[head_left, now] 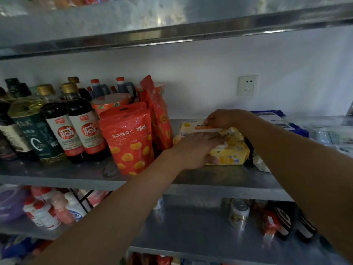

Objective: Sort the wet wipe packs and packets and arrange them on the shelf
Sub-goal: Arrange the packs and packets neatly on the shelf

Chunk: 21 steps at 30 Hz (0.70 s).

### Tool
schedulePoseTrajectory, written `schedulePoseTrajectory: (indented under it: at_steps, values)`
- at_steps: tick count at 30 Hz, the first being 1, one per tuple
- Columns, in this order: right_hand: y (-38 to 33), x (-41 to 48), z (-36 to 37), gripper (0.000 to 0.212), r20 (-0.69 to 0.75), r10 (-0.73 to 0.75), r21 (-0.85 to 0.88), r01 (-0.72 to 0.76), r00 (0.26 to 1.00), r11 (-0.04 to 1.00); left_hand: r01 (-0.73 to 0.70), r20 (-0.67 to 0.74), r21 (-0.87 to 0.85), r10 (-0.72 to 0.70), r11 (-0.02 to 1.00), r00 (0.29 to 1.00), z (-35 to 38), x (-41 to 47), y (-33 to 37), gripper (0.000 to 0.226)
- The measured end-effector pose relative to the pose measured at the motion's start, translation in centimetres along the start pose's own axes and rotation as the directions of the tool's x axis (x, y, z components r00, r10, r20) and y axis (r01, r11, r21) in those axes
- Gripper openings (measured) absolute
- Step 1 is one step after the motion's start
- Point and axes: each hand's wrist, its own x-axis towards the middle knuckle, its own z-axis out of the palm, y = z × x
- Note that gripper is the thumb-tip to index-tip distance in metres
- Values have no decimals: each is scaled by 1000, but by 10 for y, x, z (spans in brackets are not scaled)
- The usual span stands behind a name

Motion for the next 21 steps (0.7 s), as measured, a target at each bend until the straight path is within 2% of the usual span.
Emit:
schedulePoseTrajectory:
  at_steps: [5,9,13,15,18,21]
  values:
    - [-5,-3,6,51,-55,46,15,-45,997,999,-15,2,-78,16,997,1000,-2,0,4,71]
    - [-4,-5,11,38,-142,54,126,-37,988,991,26,39,-86,-23,996,999,-7,0,7,72]
    - [-2,-26,6,48,-99,20,136,-7,995,991,34,71,-60,-30,998,997,-10,-1,10,72]
    - [7,-38,-1,51,-152,-6,169,32,988,985,43,70,-174,-31,984,997,-13,2,14,67]
    - [29,-63,-16,47,-280,-4,208,65,960,976,56,-77,-424,-98,904,992,-19,16,23,55]
    - [65,-89,-34,31,-390,120,366,34,913,930,54,-212,-474,-174,879,962,-32,37,37,42]
